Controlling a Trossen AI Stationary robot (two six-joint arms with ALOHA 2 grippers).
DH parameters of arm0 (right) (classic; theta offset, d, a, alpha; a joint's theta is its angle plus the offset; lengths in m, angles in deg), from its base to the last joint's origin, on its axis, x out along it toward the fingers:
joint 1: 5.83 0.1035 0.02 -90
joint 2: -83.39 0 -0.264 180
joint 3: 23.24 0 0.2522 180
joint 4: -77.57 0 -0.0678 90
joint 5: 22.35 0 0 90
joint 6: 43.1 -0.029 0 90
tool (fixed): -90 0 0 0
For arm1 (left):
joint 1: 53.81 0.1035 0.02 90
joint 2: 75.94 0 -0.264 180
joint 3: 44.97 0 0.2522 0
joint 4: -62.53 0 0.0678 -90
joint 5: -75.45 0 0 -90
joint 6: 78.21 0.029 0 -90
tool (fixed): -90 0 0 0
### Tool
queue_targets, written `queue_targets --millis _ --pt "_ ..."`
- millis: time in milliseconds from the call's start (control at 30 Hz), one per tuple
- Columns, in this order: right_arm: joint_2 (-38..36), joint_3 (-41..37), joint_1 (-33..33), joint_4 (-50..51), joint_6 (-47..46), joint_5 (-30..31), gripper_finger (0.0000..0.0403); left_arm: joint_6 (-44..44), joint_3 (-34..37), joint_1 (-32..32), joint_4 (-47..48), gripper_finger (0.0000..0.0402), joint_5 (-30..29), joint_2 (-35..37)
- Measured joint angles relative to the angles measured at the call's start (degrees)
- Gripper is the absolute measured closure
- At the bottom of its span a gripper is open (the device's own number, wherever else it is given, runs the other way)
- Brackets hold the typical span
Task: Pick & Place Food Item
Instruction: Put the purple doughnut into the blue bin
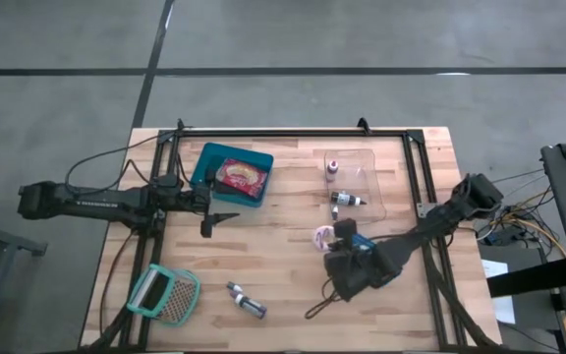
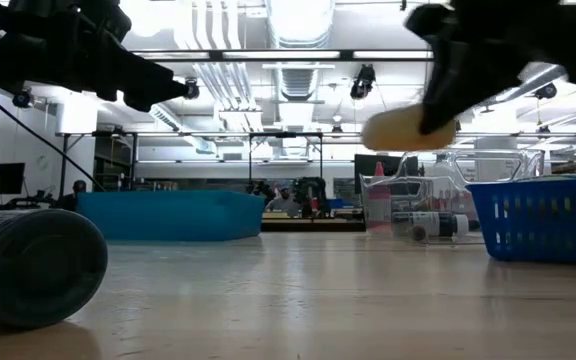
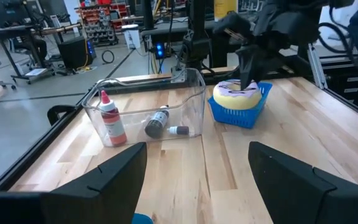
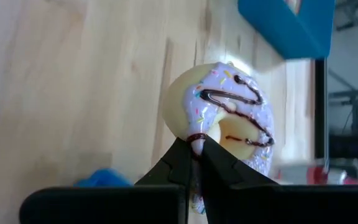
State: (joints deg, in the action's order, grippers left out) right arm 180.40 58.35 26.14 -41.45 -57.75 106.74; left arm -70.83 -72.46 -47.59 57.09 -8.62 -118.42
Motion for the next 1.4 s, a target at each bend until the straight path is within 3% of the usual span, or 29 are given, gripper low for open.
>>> queue_targets --millis 400,600,1400 --pt "-1.94 -1.15 8.13 13.15 -20.32 -0.52 0.0392 -0.58 0.0 0.0 0.05 0.0117 0.0 -0.04" --pt "-2.03 -0.73 11.27 17.19 -27.83 -3.7 0.0392 -0.81 0.0 0.0 0.15 0.0117 0.0 -0.04" --pt "-2.03 -1.53 11.65 20.25 -34.83 -12.41 0.0387 -1.25 0.0 0.0 0.15 0.0117 0.04 -0.04"
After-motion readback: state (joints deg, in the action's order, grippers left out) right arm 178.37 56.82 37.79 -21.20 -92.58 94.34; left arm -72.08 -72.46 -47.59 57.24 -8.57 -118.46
